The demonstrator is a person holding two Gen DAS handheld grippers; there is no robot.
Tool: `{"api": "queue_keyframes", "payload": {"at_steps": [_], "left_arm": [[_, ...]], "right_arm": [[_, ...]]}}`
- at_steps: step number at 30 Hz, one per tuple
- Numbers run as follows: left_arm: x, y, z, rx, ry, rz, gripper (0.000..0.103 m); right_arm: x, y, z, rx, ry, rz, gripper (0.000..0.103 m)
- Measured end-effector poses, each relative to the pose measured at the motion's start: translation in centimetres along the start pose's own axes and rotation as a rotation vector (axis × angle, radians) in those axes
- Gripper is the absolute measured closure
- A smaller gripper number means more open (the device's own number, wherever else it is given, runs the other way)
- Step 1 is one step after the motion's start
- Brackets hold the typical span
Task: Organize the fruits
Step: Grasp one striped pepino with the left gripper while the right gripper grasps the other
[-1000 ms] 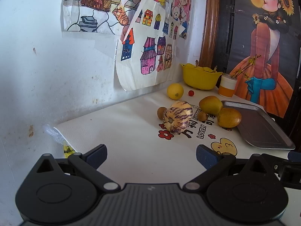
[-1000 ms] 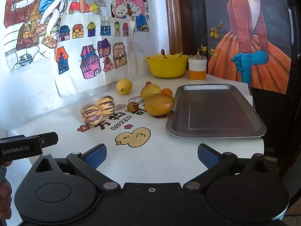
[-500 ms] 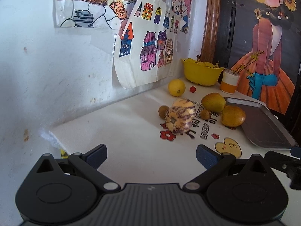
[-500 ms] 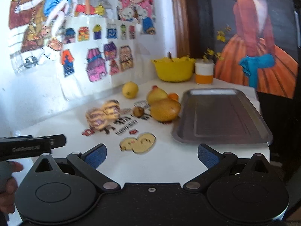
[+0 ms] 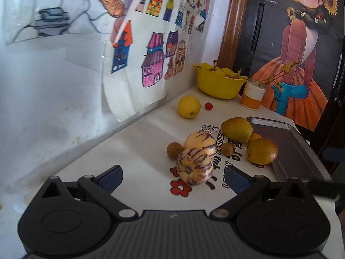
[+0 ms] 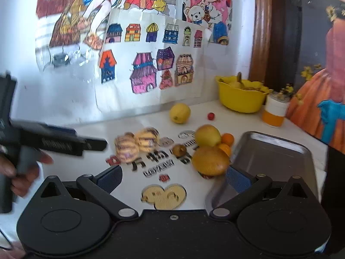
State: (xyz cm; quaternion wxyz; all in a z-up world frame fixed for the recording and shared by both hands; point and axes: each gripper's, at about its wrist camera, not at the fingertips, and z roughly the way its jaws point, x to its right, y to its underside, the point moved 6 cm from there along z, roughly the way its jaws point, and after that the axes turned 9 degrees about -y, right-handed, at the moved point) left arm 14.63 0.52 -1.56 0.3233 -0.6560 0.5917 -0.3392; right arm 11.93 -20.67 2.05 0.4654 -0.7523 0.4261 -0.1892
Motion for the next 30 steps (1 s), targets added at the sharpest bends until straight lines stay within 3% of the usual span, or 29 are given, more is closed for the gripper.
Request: {"api": "queue_keyframes", "payload": {"at_steps": [6, 13, 18, 30], "left_arm": [[1.4, 0.0, 2.3, -0.015, 0.038, 0.049, 0.0], [2.2, 0.3, 4.1, -0.027, 0.063, 0.062, 0.001], [2.6, 0.4, 5.0, -0.029, 0.075, 0.08, 0.003], [3.0, 0.5, 5.9, -0.034, 0.109, 0.091, 0.033]], "right_arm": [[1.6, -3.8, 3.6, -0.026, -0.158, 0.114, 0.0], [1.1, -4.8, 10.1, -0.137, -0.208, 0.049, 0.001], [1.6, -4.5, 14.0, -0.188, -0.238, 0.089, 0.007], [1.4, -3.5, 19.0, -0.285, -0.269, 0.124, 0.028]]}}
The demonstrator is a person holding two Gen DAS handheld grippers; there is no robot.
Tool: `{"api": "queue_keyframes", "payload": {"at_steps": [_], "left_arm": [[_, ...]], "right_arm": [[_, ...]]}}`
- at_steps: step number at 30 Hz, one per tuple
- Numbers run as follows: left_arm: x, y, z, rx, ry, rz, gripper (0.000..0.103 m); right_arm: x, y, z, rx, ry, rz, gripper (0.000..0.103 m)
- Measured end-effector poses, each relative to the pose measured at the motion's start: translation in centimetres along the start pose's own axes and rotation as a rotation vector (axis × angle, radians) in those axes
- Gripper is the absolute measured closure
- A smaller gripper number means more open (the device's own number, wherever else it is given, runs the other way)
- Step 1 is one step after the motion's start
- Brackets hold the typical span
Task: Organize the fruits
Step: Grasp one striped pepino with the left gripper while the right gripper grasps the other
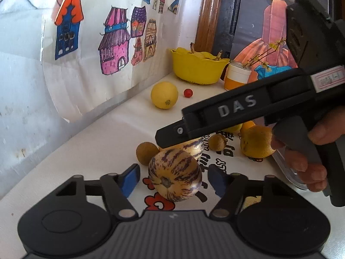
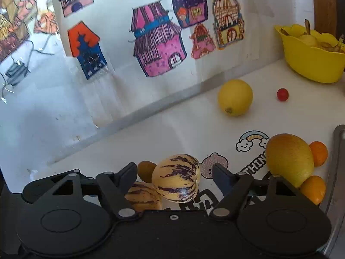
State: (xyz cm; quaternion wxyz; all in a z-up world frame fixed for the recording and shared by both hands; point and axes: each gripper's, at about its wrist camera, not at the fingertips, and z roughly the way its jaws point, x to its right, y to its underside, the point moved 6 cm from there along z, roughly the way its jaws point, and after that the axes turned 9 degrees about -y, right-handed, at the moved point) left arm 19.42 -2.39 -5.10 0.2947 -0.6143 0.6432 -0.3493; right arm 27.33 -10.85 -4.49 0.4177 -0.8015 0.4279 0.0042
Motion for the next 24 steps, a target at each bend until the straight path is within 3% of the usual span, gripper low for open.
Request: {"api": "queue_keyframes", "payload": {"at_steps": [7, 13, 17, 24], "left_arm": [[0.0, 0.1, 0.6, -0.018, 0.003, -0.009, 0.046], [0.1, 0.0, 0.6, -0.025, -0.002, -0.013, 0.047], [0.1, 0.1, 0.4, -0.037, 0.0, -0.018, 0.047], [0.2, 0.3, -0.4, -0.05, -0.01, -0.027, 0.047]], "right_arm": [[0.3, 0.0, 0.7, -0.032, -0.003, 0.02, 0.033], [0.6, 0.0, 1.3, -0.059, -0.012, 0.058, 0.035], [0.9, 0.2, 1.8, -0.082, -0.022, 0.099, 0.047], [0.8, 1.0, 1.0, -0.027, -0.034, 0.119, 0.047]]}}
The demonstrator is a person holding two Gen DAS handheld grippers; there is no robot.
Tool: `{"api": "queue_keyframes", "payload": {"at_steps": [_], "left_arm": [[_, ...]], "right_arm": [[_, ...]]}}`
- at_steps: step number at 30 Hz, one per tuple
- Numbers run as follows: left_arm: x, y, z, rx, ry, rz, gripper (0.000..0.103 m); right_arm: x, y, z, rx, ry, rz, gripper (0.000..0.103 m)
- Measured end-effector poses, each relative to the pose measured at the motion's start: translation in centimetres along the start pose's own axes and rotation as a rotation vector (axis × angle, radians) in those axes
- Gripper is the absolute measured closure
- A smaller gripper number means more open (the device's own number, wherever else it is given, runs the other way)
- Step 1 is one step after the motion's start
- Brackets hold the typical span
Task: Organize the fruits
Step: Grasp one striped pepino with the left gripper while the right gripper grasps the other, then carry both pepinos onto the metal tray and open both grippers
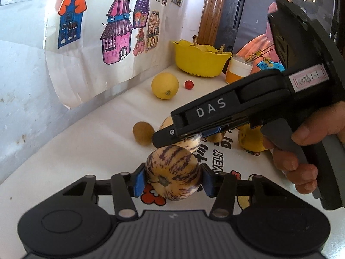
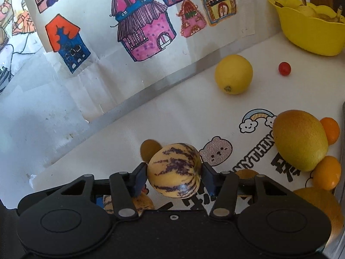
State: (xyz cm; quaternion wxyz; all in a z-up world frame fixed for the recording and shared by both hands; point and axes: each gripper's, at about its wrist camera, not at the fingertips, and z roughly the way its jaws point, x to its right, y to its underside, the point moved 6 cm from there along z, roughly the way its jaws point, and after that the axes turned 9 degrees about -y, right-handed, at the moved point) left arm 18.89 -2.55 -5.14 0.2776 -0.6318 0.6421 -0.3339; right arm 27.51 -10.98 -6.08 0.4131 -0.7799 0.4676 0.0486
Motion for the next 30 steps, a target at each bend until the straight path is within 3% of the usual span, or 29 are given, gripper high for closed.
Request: {"api": "queue_keyframes", "payload": {"at_steps": [6, 18, 24, 30], "left_arm": [[0.8, -0.5, -1.2, 0.012, -0.024, 0.018, 0.047], [6.5, -3.4, -2.7, 0.031, 0.001, 0.063, 0.047], [11.4, -6.0, -1.5, 0.075, 0.059, 0.071, 0.047], [15.4, -8.0, 0.8, 0.078, 0.107, 0.061, 0.047]], "right_arm": [[0.2, 0.8, -2.9, 0.08, -0.062, 0.038, 0.048], [4.9, 2.7, -13.9, 0.234, -0.031, 0.105, 0.048], [10.0, 3.2, -20.0, 0.307, 0.048, 0.201, 0.048], [15.1, 3.3, -23.0, 0.346, 0.157, 0.248, 0.048]]}}
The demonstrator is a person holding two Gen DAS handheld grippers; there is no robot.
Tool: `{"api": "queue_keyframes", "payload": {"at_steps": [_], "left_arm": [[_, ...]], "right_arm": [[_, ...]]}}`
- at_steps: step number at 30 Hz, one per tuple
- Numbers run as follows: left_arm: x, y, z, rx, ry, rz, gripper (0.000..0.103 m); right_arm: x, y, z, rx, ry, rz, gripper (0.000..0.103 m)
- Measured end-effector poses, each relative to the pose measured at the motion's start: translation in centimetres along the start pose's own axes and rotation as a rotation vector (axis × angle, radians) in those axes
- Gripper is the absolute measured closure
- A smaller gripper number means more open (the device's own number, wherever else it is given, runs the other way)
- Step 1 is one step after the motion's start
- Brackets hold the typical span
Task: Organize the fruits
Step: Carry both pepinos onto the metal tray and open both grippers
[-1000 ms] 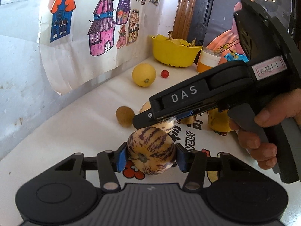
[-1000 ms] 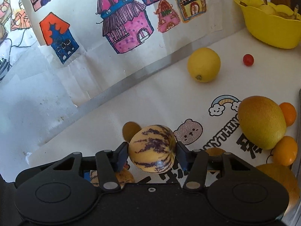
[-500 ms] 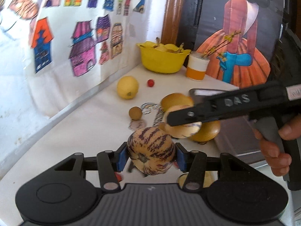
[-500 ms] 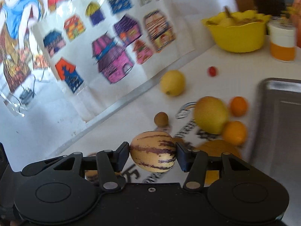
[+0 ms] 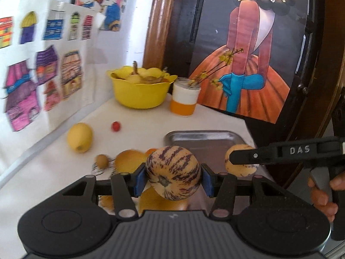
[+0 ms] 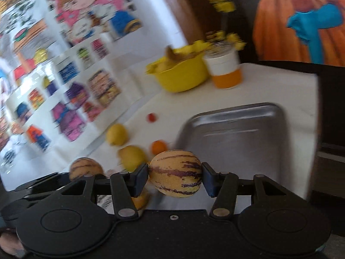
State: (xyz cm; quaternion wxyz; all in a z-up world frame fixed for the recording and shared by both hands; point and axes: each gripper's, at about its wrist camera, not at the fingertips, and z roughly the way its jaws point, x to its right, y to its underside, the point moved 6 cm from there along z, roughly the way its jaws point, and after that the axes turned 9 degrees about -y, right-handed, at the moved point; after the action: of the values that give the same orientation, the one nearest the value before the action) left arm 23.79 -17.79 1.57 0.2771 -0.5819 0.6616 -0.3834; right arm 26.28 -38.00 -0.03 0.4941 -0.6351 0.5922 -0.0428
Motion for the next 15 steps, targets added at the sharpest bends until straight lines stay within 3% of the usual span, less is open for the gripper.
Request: {"api": "queue_keyframes", "payload": {"at_steps": [6, 15], "left_arm": [[2.9, -0.9, 3.5, -0.013, 0.027, 0.017, 0.047], [6.2, -0.7, 9.3, -0.08, 0.038, 0.075, 0.047]], "right_arm": [[4.8, -1.8, 1.0, 0.051, 0.059, 0.058, 0.048], [8.8, -3.3, 3.6, 0.068, 0.048, 0.112, 0.048]]}}
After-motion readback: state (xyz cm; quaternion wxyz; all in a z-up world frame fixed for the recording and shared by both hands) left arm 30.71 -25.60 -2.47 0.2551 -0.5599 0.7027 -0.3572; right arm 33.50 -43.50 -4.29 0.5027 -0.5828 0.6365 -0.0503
